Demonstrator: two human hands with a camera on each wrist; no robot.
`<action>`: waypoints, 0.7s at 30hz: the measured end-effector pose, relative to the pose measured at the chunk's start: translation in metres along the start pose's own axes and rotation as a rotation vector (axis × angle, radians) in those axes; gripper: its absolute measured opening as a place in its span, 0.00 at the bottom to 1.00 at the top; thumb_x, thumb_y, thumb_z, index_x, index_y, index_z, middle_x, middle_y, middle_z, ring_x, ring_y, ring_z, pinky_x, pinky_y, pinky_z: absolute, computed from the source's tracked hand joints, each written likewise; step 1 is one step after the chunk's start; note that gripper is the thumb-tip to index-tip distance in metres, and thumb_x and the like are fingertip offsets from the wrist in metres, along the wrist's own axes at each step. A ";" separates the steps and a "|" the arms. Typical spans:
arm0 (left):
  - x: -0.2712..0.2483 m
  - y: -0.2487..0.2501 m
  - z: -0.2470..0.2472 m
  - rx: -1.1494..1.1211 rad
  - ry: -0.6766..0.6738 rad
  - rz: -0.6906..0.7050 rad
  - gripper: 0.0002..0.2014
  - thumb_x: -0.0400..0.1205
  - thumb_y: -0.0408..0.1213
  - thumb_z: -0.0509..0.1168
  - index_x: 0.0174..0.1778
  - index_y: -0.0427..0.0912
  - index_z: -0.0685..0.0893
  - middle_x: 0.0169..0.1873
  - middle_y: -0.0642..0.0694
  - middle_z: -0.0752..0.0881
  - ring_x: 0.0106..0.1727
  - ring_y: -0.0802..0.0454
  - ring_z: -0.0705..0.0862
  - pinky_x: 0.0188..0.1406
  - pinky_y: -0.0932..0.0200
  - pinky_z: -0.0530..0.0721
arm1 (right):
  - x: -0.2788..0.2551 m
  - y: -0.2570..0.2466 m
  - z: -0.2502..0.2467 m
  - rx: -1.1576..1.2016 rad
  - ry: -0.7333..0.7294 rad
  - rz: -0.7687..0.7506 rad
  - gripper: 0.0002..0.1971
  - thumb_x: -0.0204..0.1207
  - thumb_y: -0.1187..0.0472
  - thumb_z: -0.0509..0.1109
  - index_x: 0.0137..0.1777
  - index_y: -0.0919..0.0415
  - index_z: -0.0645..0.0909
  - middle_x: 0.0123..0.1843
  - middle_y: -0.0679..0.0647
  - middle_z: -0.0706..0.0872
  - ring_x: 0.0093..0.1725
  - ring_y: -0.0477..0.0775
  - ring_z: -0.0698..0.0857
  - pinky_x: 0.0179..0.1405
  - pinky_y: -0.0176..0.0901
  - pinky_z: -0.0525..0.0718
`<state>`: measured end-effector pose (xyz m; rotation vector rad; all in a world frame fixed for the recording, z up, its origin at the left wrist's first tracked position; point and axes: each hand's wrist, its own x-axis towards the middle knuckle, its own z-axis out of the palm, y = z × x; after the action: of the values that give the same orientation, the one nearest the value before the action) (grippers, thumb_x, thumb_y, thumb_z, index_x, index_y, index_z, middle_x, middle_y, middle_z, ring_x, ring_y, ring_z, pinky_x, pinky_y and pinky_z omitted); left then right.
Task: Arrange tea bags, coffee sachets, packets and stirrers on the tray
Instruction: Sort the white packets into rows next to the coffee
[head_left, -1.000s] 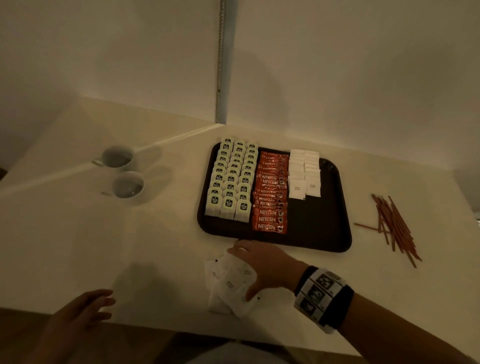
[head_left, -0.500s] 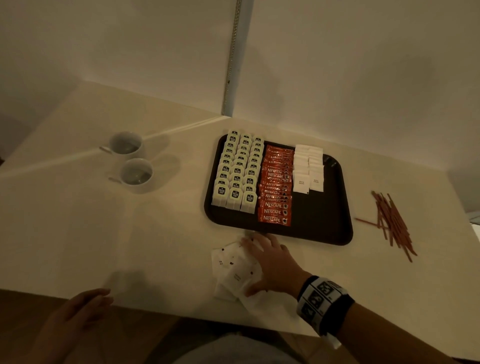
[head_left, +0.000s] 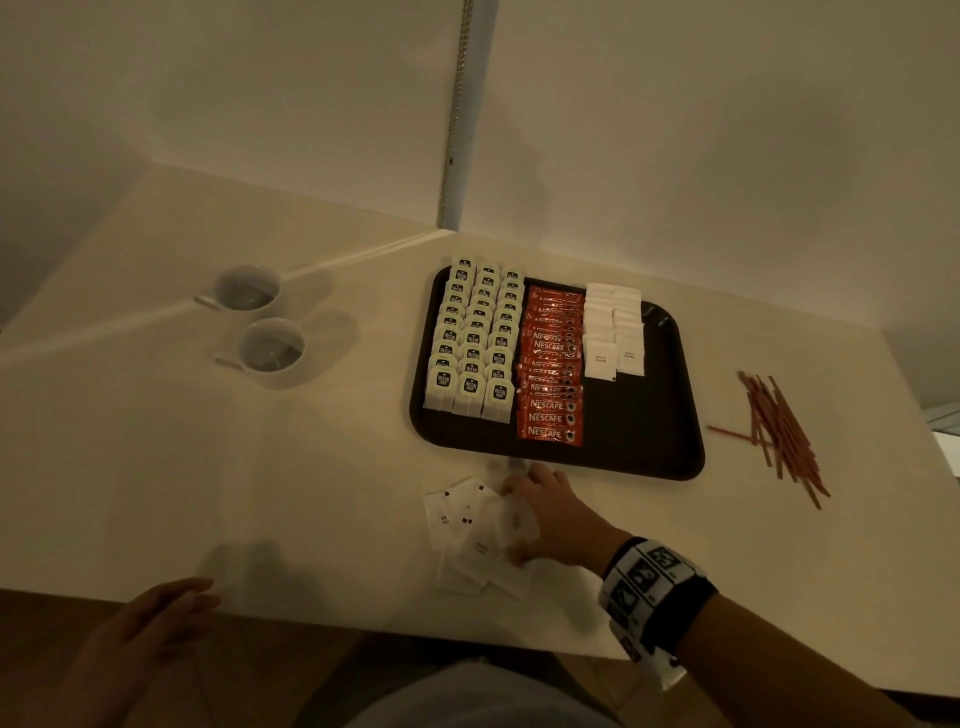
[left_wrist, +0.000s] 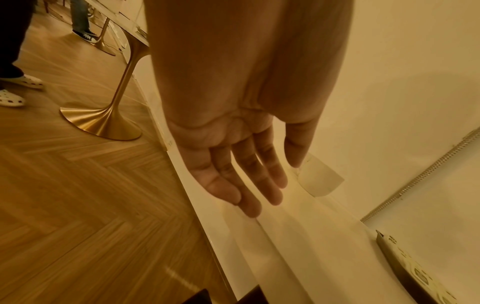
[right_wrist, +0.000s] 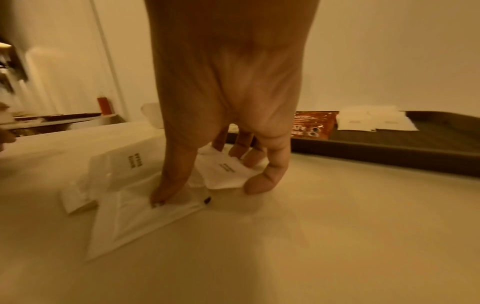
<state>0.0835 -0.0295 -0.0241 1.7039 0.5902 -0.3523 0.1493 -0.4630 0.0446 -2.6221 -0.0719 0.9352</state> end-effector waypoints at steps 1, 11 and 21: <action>0.000 0.001 0.000 -0.003 -0.001 0.001 0.11 0.85 0.27 0.58 0.48 0.41 0.85 0.40 0.45 0.91 0.44 0.37 0.85 0.27 0.70 0.85 | -0.001 0.001 -0.001 -0.001 -0.009 0.006 0.43 0.59 0.46 0.82 0.73 0.44 0.64 0.72 0.49 0.61 0.73 0.57 0.59 0.72 0.53 0.70; 0.003 0.000 -0.001 0.033 -0.029 -0.037 0.10 0.85 0.28 0.57 0.51 0.39 0.84 0.44 0.40 0.89 0.44 0.37 0.84 0.27 0.68 0.85 | 0.001 0.007 0.003 0.000 0.011 0.042 0.41 0.59 0.46 0.81 0.70 0.39 0.64 0.71 0.48 0.63 0.72 0.56 0.60 0.69 0.61 0.74; -0.004 0.012 0.003 0.051 -0.042 -0.057 0.11 0.85 0.26 0.56 0.49 0.40 0.84 0.41 0.42 0.89 0.40 0.40 0.85 0.25 0.69 0.84 | -0.004 0.006 0.007 -0.077 0.009 0.001 0.49 0.59 0.44 0.81 0.77 0.40 0.57 0.74 0.50 0.61 0.73 0.56 0.61 0.68 0.56 0.76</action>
<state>0.0870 -0.0353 -0.0127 1.7269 0.6042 -0.4462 0.1411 -0.4670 0.0395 -2.6969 -0.1065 0.9382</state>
